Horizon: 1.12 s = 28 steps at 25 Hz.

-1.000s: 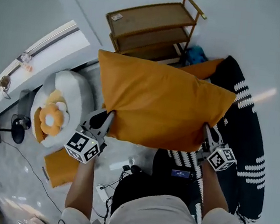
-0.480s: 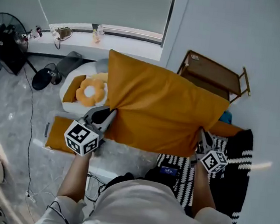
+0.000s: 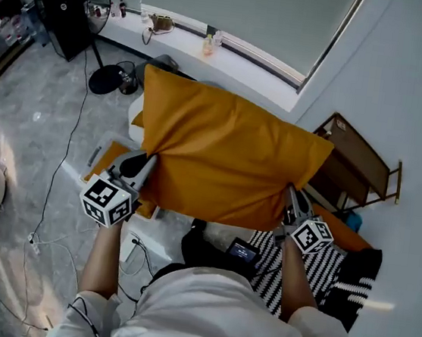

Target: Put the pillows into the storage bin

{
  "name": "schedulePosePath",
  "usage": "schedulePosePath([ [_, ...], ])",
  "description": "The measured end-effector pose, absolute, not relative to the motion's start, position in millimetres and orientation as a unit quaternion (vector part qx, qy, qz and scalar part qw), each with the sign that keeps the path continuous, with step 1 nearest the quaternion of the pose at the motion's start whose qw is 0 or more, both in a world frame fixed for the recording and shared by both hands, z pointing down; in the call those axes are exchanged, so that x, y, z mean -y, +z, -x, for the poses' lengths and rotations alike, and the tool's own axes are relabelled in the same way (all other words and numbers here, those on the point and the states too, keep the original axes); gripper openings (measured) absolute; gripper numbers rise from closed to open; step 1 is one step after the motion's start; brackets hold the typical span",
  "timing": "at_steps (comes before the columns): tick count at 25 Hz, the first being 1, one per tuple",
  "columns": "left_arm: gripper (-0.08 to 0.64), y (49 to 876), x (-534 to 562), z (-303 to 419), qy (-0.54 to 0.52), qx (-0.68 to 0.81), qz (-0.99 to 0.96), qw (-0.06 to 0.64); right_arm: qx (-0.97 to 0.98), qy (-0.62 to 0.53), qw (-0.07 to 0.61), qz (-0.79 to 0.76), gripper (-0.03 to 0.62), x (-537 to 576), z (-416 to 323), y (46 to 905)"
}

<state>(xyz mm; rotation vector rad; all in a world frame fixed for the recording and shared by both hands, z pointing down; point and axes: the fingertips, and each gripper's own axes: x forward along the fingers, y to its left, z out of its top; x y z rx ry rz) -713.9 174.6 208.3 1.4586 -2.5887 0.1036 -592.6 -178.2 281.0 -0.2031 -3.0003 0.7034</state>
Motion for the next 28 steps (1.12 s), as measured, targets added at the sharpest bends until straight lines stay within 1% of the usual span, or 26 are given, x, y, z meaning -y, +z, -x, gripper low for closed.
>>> schedulePosePath([
  [5, 0.015, 216.7, -244.6, 744.2, 0.040, 0.900, -0.421, 0.105, 0.956, 0.252, 0.049, 0.139, 0.040, 118.1, 673.6, 305.1],
  [13, 0.015, 235.7, -328.1, 817.5, 0.050, 0.930, -0.335, 0.145, 0.931, 0.279, 0.080, 0.219, 0.040, 38.5, 806.9, 340.3],
  [21, 0.015, 268.7, -405.7, 854.4, 0.037, 0.941, -0.282, 0.185, 0.912, 0.292, 0.112, 0.266, 0.040, -38.9, 872.7, 374.5],
  [28, 0.015, 307.6, -468.4, 909.6, 0.044, 0.931, -0.273, 0.238, 0.892, 0.328, 0.177, 0.256, 0.040, -106.1, 897.1, 427.9],
])
